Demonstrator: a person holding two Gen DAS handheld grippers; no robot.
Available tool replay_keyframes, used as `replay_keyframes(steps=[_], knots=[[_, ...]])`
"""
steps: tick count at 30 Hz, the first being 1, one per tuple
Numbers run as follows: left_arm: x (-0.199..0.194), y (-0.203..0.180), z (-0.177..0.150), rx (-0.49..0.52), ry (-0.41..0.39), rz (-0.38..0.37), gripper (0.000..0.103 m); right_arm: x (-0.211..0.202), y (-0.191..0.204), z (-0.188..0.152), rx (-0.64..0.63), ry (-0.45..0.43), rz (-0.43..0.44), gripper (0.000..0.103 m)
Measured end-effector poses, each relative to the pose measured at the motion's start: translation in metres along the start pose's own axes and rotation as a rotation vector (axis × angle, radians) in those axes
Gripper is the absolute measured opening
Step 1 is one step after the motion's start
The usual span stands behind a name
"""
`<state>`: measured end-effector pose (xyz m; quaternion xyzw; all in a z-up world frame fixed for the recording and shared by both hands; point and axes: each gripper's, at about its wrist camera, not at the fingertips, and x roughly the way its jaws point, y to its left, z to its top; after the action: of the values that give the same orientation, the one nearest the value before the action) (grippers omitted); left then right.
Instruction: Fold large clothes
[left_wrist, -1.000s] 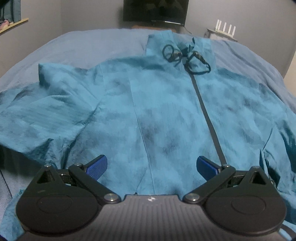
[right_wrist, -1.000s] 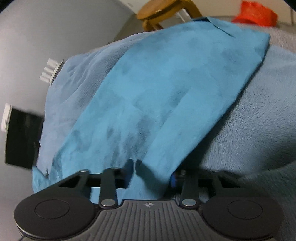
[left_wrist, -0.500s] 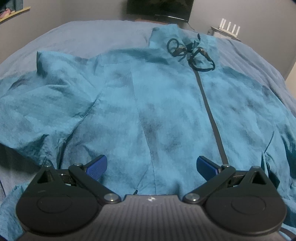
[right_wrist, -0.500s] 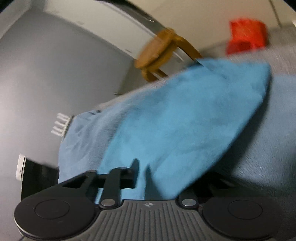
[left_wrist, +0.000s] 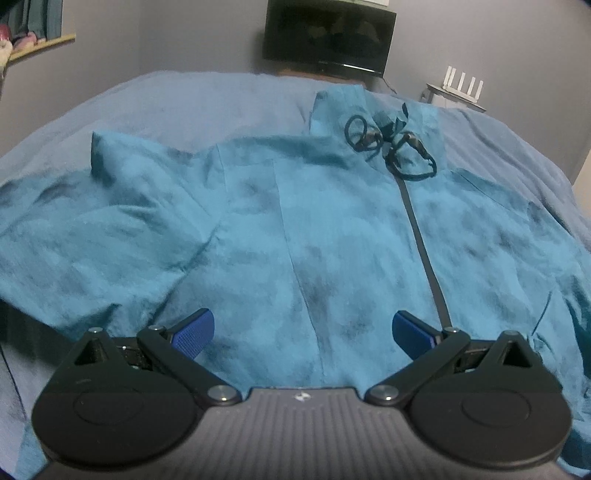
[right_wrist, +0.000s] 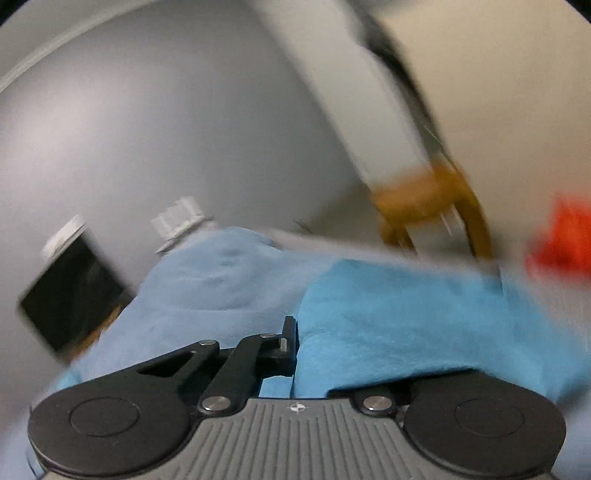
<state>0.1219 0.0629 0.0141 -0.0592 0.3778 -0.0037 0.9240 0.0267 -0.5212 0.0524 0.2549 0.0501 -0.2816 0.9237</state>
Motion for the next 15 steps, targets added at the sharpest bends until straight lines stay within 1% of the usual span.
replay_keyframes(steps=[3, 6, 8, 10, 13, 15], knots=[[-0.003, 0.002, 0.003, 0.022, -0.032, 0.019, 0.103, -0.017, 0.064, 0.002, -0.204, -0.063, 0.118, 0.003], [-0.006, 0.011, 0.008, 0.016, -0.066, 0.031, 0.103, -0.036, 0.131, -0.004, -0.357, -0.092, 0.252, 0.003], [-0.007, 0.019, 0.012, -0.011, -0.074, 0.033, 0.103, -0.045, 0.172, -0.013, -0.431, -0.074, 0.336, 0.003], [-0.006, 0.029, 0.015, -0.048, -0.078, 0.028, 0.103, -0.056, 0.213, -0.029, -0.488, -0.038, 0.419, 0.003], [0.000, 0.043, 0.015, -0.111, -0.057, 0.027, 0.103, -0.069, 0.267, -0.064, -0.576, 0.026, 0.530, 0.004], [0.006, 0.050, 0.013, -0.151, -0.027, 0.012, 0.103, -0.079, 0.295, -0.096, -0.632, 0.080, 0.608, 0.004]])
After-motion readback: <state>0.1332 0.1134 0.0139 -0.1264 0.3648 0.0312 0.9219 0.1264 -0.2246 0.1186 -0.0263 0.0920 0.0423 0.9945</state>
